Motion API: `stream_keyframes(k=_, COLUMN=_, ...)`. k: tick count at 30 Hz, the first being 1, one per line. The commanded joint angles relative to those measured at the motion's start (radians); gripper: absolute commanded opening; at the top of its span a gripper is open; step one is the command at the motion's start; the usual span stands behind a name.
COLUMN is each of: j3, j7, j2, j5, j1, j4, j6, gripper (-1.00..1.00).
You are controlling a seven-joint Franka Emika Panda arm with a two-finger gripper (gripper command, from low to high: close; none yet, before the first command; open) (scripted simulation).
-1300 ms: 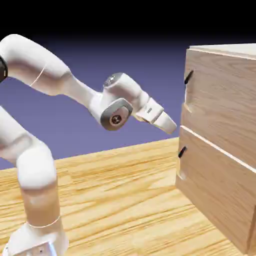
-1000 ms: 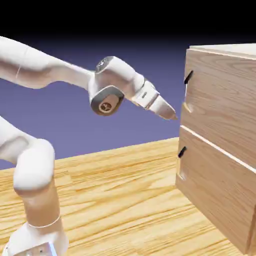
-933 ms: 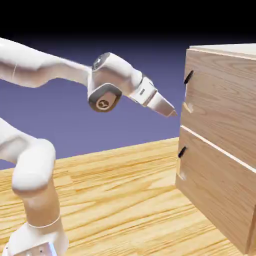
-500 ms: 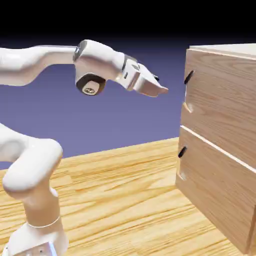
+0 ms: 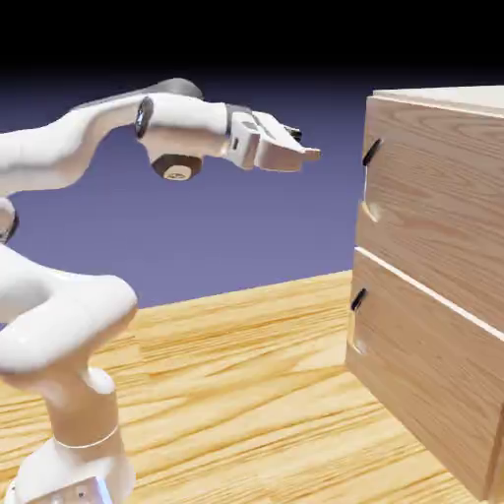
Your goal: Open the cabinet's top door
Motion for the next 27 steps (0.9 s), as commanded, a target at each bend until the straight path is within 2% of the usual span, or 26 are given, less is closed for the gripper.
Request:
stream_keyframes(k=1, j3=0.021, j7=-0.019, j2=-0.018, j5=0.044, j1=-0.023, j4=0.006, j6=-0.01, gripper=0.0)
stream_keyframes(k=17, j3=0.354, j7=-0.317, j2=-0.308, j5=0.739, j1=-0.383, j4=0.095, j6=-0.164, gripper=0.0)
stream_keyframes(k=19, j3=0.36, j7=-0.323, j2=-0.313, j5=0.753, j1=-0.39, j4=0.096, j6=-0.168, gripper=0.0)
stream_keyframes(k=24, j3=0.386, j7=-0.322, j2=-0.296, j5=0.799, j1=-0.536, j4=0.242, j6=-0.166, gripper=0.0)
stream_keyframes(k=25, j3=0.386, j7=-0.322, j2=-0.296, j5=0.799, j1=-0.536, j4=0.242, j6=-0.166, gripper=-1.0)
stream_keyframes(k=27, j3=0.378, j7=-0.339, j2=-0.298, j5=0.808, j1=-0.515, j4=0.206, j6=-0.201, gripper=-1.0)
